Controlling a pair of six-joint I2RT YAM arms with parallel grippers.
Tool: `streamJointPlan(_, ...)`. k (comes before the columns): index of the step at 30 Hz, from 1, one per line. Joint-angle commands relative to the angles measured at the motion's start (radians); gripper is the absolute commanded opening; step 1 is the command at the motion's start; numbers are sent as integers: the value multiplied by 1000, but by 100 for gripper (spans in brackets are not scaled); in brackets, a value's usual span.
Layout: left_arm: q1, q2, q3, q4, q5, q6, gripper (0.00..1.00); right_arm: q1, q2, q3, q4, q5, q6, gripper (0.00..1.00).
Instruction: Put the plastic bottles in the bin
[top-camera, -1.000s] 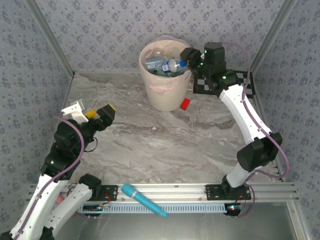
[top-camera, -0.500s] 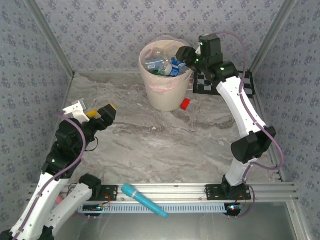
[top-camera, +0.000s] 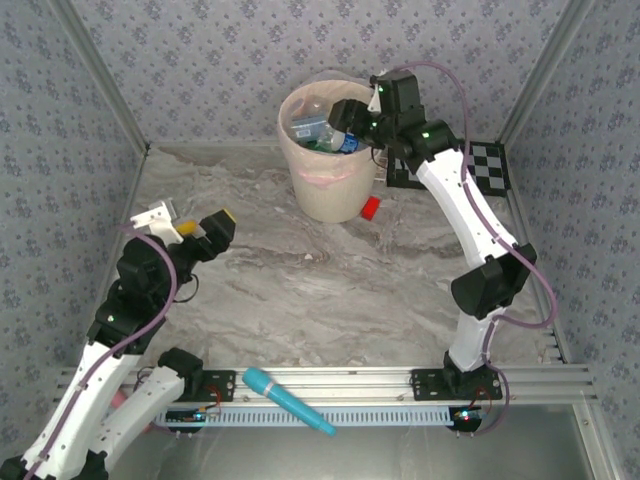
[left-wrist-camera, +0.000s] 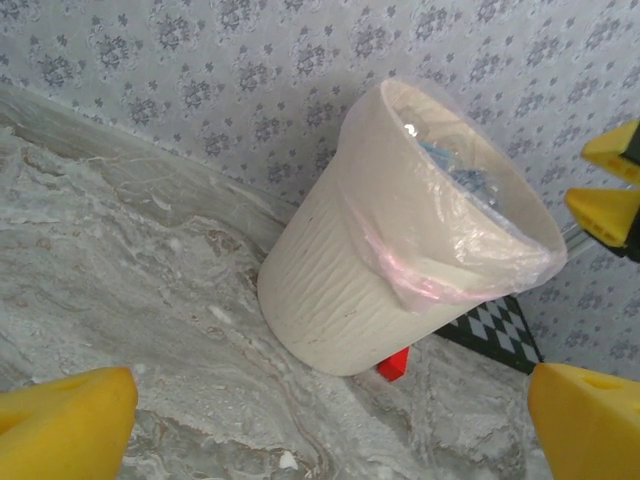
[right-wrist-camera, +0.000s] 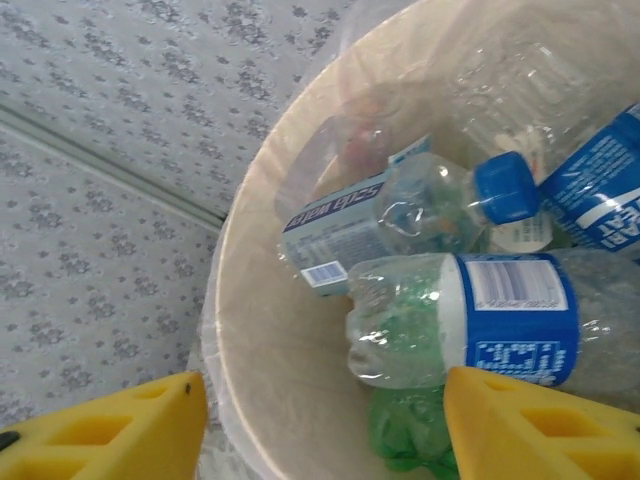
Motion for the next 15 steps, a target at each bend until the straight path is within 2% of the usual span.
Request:
streamJointPlan(1,-5,35,-5,-38,-17,53,100,9,-82,-54,16,-20,-61,79)
streamJointPlan(3,-5,59,-4,-62,-24,66,100,8,-149,-141,37,-31,-63,100)
streamJointPlan(12,-4,164,-24,-95,-66,106,100,-21,-499,-607,173,-32,-89,100)
streamJointPlan(15,-5,225,-22,-106,-117,102,100,-44,-620,-765,199,-5,-138,100)
